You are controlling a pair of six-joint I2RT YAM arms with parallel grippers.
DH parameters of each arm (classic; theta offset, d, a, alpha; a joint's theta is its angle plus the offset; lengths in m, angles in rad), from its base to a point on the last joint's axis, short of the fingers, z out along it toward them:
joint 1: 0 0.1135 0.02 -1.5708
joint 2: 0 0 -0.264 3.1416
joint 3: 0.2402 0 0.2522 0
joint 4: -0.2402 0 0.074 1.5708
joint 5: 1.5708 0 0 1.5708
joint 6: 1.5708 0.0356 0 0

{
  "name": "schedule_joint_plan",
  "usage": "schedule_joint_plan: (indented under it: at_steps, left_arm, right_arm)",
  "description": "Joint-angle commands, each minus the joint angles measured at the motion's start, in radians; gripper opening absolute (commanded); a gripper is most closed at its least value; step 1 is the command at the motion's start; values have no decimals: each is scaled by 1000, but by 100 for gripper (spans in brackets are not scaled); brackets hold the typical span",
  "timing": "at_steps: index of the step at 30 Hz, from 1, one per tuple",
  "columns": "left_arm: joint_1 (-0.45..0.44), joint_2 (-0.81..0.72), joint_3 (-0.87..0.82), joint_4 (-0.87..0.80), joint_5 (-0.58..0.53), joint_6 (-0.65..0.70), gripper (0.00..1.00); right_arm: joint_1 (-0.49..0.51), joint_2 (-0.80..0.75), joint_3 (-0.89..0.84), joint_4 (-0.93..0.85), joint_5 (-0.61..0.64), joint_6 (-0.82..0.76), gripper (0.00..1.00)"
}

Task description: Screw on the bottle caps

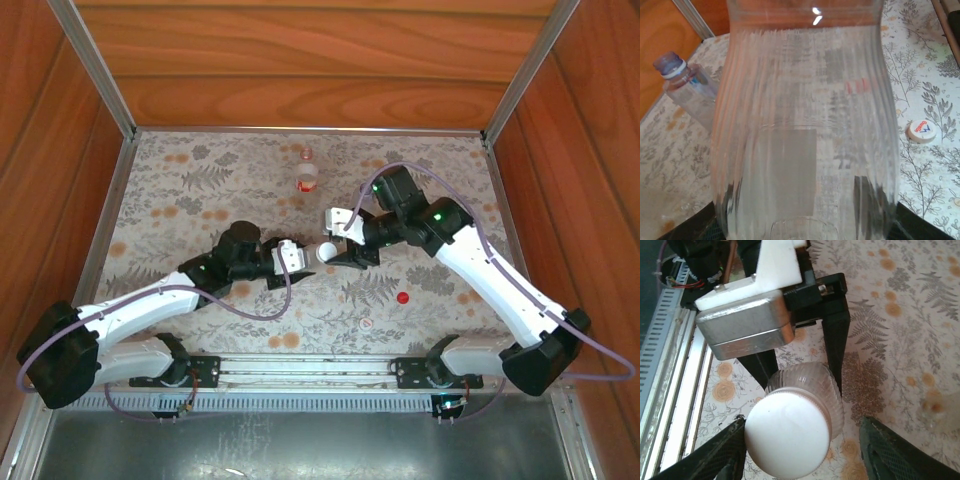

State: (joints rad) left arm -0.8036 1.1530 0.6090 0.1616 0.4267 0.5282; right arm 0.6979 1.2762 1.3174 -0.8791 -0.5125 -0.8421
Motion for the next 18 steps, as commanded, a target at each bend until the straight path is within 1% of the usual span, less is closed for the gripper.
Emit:
schedule_joint_plan:
  at_steps: [1, 4, 6, 9, 11, 13, 15, 18]
  left_arm:
    - [25, 6, 14, -42, 88, -43, 55]
    - [32, 12, 20, -45, 123, -63, 55]
    - [33, 15, 23, -48, 130, -66, 55]
    - [36, 21, 36, -64, 130, -83, 54]
    - [44, 30, 54, -83, 139, -102, 54]
    - [43, 33, 62, -90, 150, -106, 54]
    - [46, 36, 66, -94, 156, -106, 54]
    - [45, 44, 75, -101, 163, -105, 54]
  right_arm:
    - [-5, 11, 22, -47, -60, -61, 58]
    - [-1, 15, 18, -38, -73, -59, 51]
    - [1, 24, 22, -39, -81, -56, 47]
    - [3, 37, 29, -48, -90, -50, 38]
    - [3, 40, 28, -45, -89, -44, 39]
    - [4, 38, 21, -38, -75, -39, 47]
    - [5, 34, 12, -20, -63, -31, 52]
    - [6, 39, 13, -8, -66, -19, 53]
